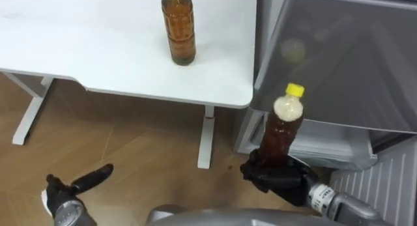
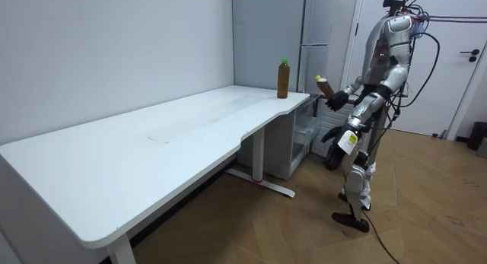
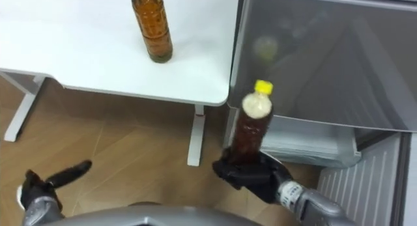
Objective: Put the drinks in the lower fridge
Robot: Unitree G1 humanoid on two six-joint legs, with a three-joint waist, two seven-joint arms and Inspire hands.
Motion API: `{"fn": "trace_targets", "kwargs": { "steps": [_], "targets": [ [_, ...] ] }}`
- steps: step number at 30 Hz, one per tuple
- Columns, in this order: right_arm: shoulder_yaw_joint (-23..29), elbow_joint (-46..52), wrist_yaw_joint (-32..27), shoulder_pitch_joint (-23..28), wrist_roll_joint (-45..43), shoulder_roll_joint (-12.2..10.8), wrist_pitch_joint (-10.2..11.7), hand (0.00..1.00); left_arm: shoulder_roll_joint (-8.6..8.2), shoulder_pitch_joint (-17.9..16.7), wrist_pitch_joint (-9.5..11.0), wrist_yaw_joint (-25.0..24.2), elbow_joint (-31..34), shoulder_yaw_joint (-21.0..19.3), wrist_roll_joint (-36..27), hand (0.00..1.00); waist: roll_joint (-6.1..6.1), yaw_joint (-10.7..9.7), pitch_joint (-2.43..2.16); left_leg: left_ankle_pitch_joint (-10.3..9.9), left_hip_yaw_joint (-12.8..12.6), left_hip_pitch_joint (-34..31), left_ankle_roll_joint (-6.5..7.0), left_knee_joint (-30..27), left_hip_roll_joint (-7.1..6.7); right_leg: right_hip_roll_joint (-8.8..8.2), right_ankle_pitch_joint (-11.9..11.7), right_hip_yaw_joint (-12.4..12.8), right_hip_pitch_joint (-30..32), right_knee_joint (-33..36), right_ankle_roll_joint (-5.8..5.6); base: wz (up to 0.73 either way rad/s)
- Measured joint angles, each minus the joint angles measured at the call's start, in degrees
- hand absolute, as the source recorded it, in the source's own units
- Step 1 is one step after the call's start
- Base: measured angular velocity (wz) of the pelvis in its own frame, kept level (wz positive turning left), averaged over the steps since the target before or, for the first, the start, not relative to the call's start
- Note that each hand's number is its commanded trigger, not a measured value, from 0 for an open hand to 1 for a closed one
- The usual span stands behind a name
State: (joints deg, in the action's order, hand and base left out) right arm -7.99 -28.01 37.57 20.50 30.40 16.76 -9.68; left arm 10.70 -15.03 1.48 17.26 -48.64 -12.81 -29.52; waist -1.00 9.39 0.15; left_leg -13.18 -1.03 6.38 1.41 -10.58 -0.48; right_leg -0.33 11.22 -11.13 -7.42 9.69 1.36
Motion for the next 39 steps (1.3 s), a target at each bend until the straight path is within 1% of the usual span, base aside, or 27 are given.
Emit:
{"fn": "trace_targets", "kwargs": {
  "steps": [2,4,5,7,8,11,13,14,16,17,19,22,23,24,26,27,29,33,35,36,38,39],
  "targets": [
    [0.36,-1.62,0.04,1.31,0.26,0.67,-0.26,1.0,0.04,-1.35,-0.79,-1.52,-3.13,0.03,-0.06,0.0,-0.1,-0.05,0.01,-0.01,-0.12,0.2,0.0,0.25,0.02,-0.11,0.0,0.04,0.01,0.02,0.0,-0.02],
    [0.41,-4.31,0.08,1.44,1.26,0.55,-0.36,1.0,0.08,-2.0,-1.26,-2.59,-5.76,0.01,-0.04,0.0,-0.2,-0.33,0.01,-0.05,-0.17,0.39,0.0,0.55,0.28,-0.19,0.0,0.03,-0.2,0.01,0.0,0.0],
    [0.46,-5.73,0.08,1.36,1.32,0.5,-0.39,1.0,0.09,-2.02,-1.56,-3.26,-7.76,-0.04,-0.03,0.0,-0.27,-0.53,0.05,-0.05,-0.25,0.3,0.0,0.51,0.37,-0.31,0.0,-0.01,-0.14,0.01,0.0,0.0],
    [0.46,-7.39,0.09,1.33,1.44,0.32,-0.43,1.0,0.1,-2.44,-2.08,-4.44,-9.64,-0.15,-0.11,0.0,-0.39,-0.95,0.07,-0.06,-0.28,0.02,-0.01,0.12,0.39,-0.4,0.0,-0.05,-0.1,-0.02,0.0,0.0],
    [0.53,-8.41,0.01,1.31,2.58,0.23,-0.39,1.0,0.09,-2.59,-2.67,-5.23,-10.48,-0.24,-0.11,0.0,-0.4,-1.01,0.08,-0.07,-0.51,0.02,-0.03,0.02,0.38,-0.37,0.01,0.17,0.22,-0.12,0.0,-0.03],
    [0.97,-10.74,0.0,1.09,6.58,-0.01,-0.35,1.0,0.09,-2.16,-3.46,-6.54,-12.53,-0.47,-0.07,0.0,-0.52,-1.39,0.14,-0.07,-0.72,0.06,-0.04,-0.07,0.5,-0.35,0.03,0.19,0.27,-0.06,0.01,-0.04],
    [1.46,-12.84,-0.22,0.6,9.03,-0.4,-0.37,1.0,0.09,-2.04,-4.0,-6.76,-13.27,-0.39,-0.1,0.0,-0.64,-1.67,0.16,-0.07,-0.74,-0.08,-0.04,-0.21,0.48,-0.37,0.03,0.12,0.34,-0.05,0.01,0.0],
    [1.89,-14.26,-0.66,0.26,10.72,-0.83,-0.37,1.0,0.08,-1.42,-4.19,-6.79,-13.23,-0.15,-0.09,0.0,-0.57,-1.97,-0.01,-0.07,-0.73,-0.2,-0.04,-0.23,0.29,-0.36,0.03,0.15,0.47,-0.03,0.01,0.0],
    [2.04,-15.14,-2.13,0.22,12.8,-1.11,-0.5,1.0,0.01,-1.25,-4.81,-6.86,-13.15,-0.01,0.0,0.0,-0.71,-2.44,-0.05,-0.06,-0.73,-0.25,-0.04,-0.2,0.13,-0.34,0.03,0.16,0.53,-0.05,0.01,0.0],
    [2.05,-15.31,-2.99,0.47,14.96,-1.28,-0.5,1.0,-0.01,-1.01,-5.26,-7.1,-13.0,0.0,0.47,0.0,-0.5,-2.7,-0.19,-0.06,-0.73,-0.23,-0.04,-0.2,0.11,-0.31,0.03,0.21,0.54,-0.06,0.0,0.0],
    [2.05,-15.32,-4.46,0.57,17.35,-1.57,-0.5,1.0,0.0,-0.57,-5.28,-7.87,-12.63,0.04,0.53,0.0,-0.47,-2.9,-0.21,-0.05,-0.83,-0.28,-0.04,-0.24,0.12,-0.32,0.03,0.36,0.62,-0.05,0.0,-0.02],
    [1.97,-16.32,-6.84,-0.22,20.91,-2.5,-0.51,1.0,0.23,-0.1,-5.26,-7.96,-11.7,3.45,0.48,0.0,-0.35,-3.32,-0.21,-0.05,-0.98,-0.42,-0.03,-0.26,0.08,-0.09,0.03,0.36,0.48,-0.09,0.0,0.0],
    [1.99,-16.38,-8.23,-0.51,22.8,-3.02,-0.51,1.0,0.19,0.55,-5.27,-8.01,-11.57,4.47,0.51,0.0,-0.46,-3.34,-0.29,-0.05,-1.27,-0.25,-0.02,-0.28,0.08,-0.09,0.02,0.39,0.36,-0.06,-0.01,0.0],
    [1.98,-16.56,-8.79,-0.71,24.23,-3.37,-0.54,1.0,0.19,0.88,-5.28,-8.02,-11.65,4.8,0.64,0.0,-0.27,-3.32,-0.17,-0.05,-1.35,-0.06,-0.02,-0.28,0.09,-0.11,0.02,0.44,0.24,-0.05,-0.01,-0.05],
    [1.95,-16.76,-10.75,-1.42,31.81,-4.9,-0.61,1.0,0.19,1.97,-5.26,-8.28,-11.65,5.7,2.71,0.0,-0.14,-3.33,-0.1,-0.05,-1.38,0.27,-0.02,-0.32,0.09,-0.23,0.02,0.48,-0.01,0.04,-0.01,-0.02],
    [1.97,-16.71,-11.11,-1.71,33.3,-5.14,-0.6,1.0,0.19,2.23,-5.26,-8.33,-11.66,6.1,3.51,0.0,-0.05,-3.32,-0.08,-0.05,-1.44,0.26,-0.02,-0.32,0.1,-0.21,0.02,0.55,0.04,0.1,-0.01,0.0],
    [1.95,-16.68,-12.86,-3.24,38.23,-6.0,-0.43,1.0,0.18,2.59,-5.25,-8.8,-11.66,7.58,7.5,0.0,0.25,-3.58,0.06,-0.08,-1.38,0.22,0.01,-0.3,0.1,-0.09,0.01,0.52,0.04,0.25,-0.03,0.0],
    [1.65,-15.93,-16.31,-5.15,43.94,-6.12,0.09,1.0,-0.11,2.76,-5.25,-8.9,-11.64,9.85,11.91,0.0,0.69,-3.58,0.21,-0.3,-1.31,0.0,0.06,-0.28,0.1,-0.05,0.0,0.47,0.12,0.32,-0.05,0.0],
    [0.2,-13.39,-18.75,-5.29,48.63,-6.09,1.58,1.0,-0.14,2.44,-5.25,-8.9,-11.7,11.57,15.16,0.0,0.88,-3.36,0.3,-0.3,-1.26,-0.22,0.06,-0.34,0.07,-0.08,0.03,0.45,0.28,0.25,-0.09,0.0],
    [0.11,-12.65,-19.02,-5.31,49.27,-6.2,1.8,1.0,-0.14,2.35,-5.24,-8.93,-11.72,11.99,16.24,0.0,0.96,-3.32,0.3,-0.29,-1.23,-0.26,0.06,-0.44,0.07,-0.07,0.03,0.38,0.26,0.18,-0.1,0.0],
    [-0.11,-10.92,-19.34,-5.83,51.62,-7.07,3.27,1.0,-0.21,1.82,-5.17,-9.09,-11.72,12.34,20.56,0.0,0.99,-3.34,0.39,-0.28,-1.19,-0.29,0.06,-0.87,0.04,-0.09,0.07,0.28,0.14,0.09,-0.15,0.02],
    [-0.2,-10.51,-19.42,-5.98,52.26,-7.24,3.65,1.0,-0.28,1.74,-5.17,-9.1,-11.68,12.39,21.6,0.0,1.14,-3.36,0.35,-0.28,-1.19,-0.34,0.06,-0.92,0.02,-0.1,0.08,0.26,0.14,0.07,-0.17,0.04]
  ]
}}
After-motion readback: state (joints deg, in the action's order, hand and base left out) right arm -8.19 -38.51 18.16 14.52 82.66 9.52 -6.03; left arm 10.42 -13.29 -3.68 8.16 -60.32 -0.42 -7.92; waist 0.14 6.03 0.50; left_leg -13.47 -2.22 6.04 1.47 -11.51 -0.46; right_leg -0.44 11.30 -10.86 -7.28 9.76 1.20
